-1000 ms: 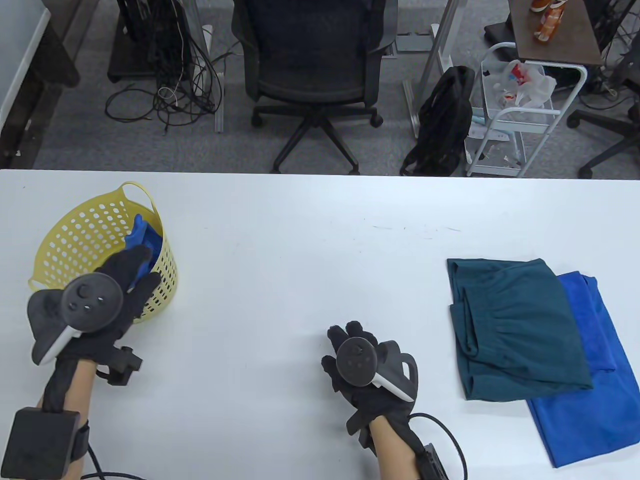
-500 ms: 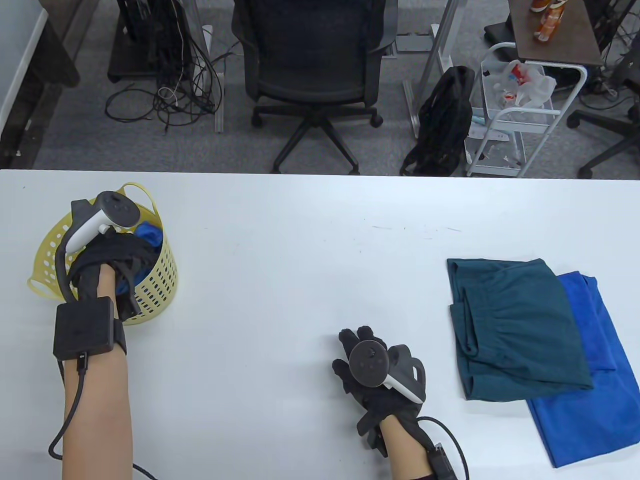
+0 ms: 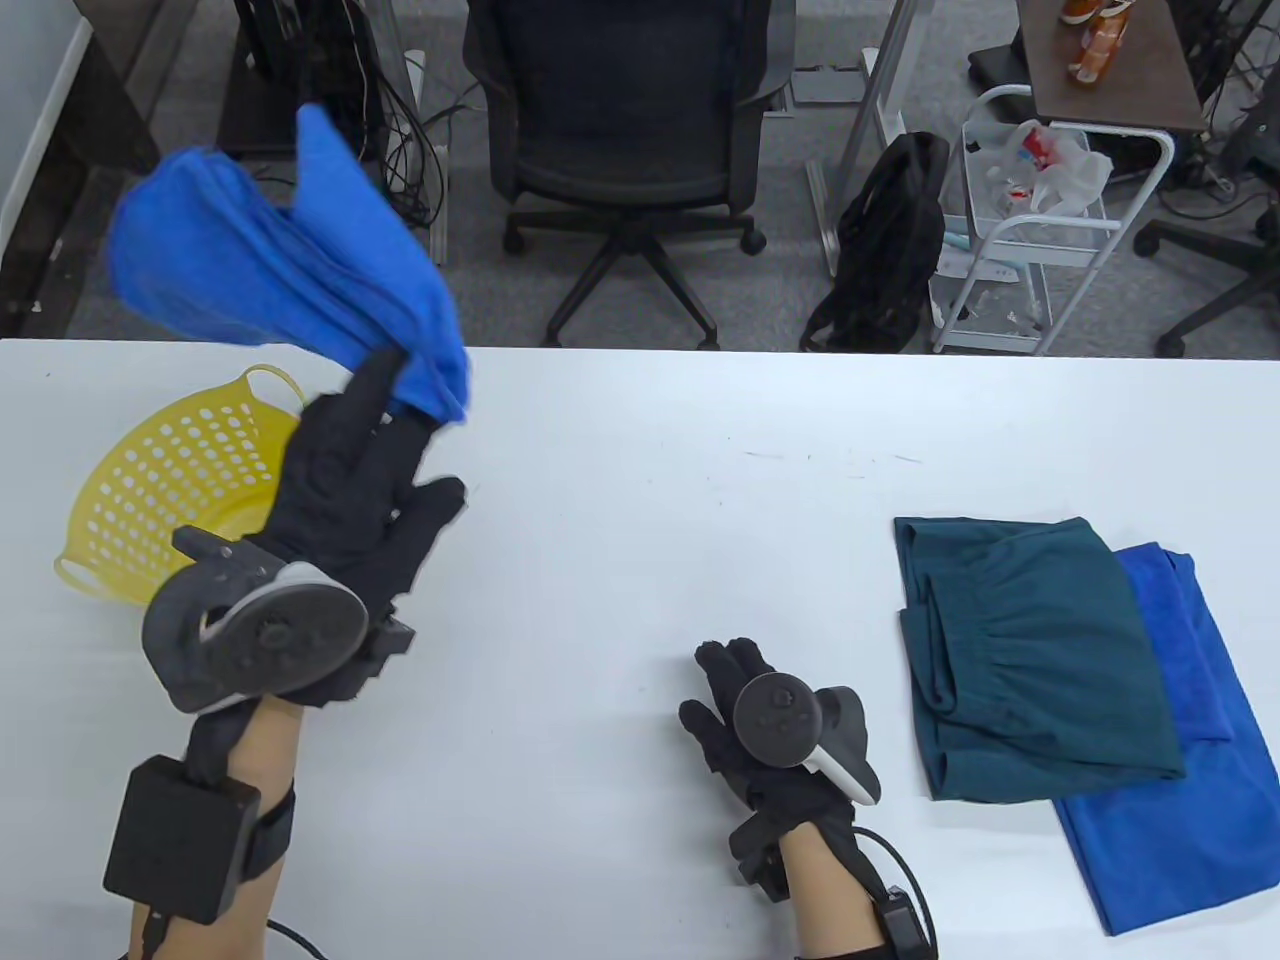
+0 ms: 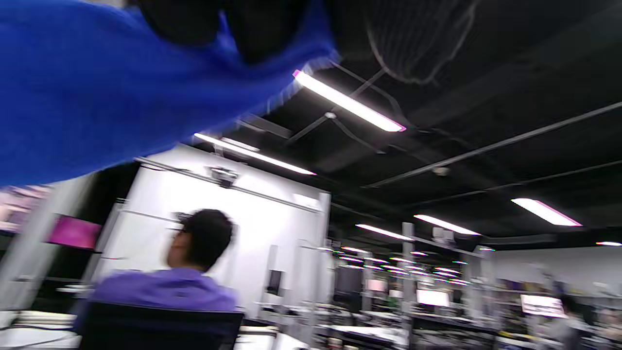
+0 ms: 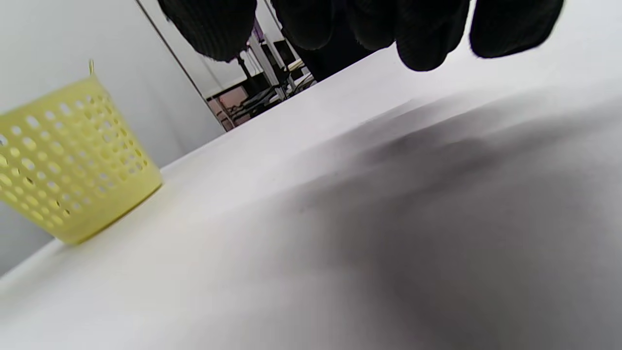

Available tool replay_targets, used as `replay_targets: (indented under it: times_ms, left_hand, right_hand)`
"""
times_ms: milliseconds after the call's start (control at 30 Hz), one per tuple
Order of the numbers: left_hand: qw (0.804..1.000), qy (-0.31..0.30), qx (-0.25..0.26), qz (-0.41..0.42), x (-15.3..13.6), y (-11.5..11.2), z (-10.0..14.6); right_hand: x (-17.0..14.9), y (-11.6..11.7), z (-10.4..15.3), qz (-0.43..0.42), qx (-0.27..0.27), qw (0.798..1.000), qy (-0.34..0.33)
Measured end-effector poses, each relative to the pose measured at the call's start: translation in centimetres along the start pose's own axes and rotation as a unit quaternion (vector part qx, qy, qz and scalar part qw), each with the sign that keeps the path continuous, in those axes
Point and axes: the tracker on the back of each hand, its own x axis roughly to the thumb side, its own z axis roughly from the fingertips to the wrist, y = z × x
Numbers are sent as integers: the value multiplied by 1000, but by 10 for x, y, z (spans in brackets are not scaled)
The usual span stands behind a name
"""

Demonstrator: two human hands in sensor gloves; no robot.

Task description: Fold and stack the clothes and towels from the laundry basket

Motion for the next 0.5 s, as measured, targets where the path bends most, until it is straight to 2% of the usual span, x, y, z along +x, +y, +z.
replay_targets:
  times_ms: [67,133,233,367,500]
  left_hand:
    - [1000,-12,-28,6,19,-18,12]
    - [998,-3,-54,19,27,-37,25]
    - [997,7,-73,39,27,-55,35]
    - [980,43,-138,138,23,-80,38]
    - [964,70,-161,199,22,-104,48]
  right_hand:
    - [-10,-8,3,-49,-18,999,7]
    - [-19,-15,7,-90,-40,995,17]
    - [-26,-21,10,-118,-64,991,25]
    - [-23,-26,11,-132,-68,989,14]
    - [-7,-36,14,-195,-89,976,-38]
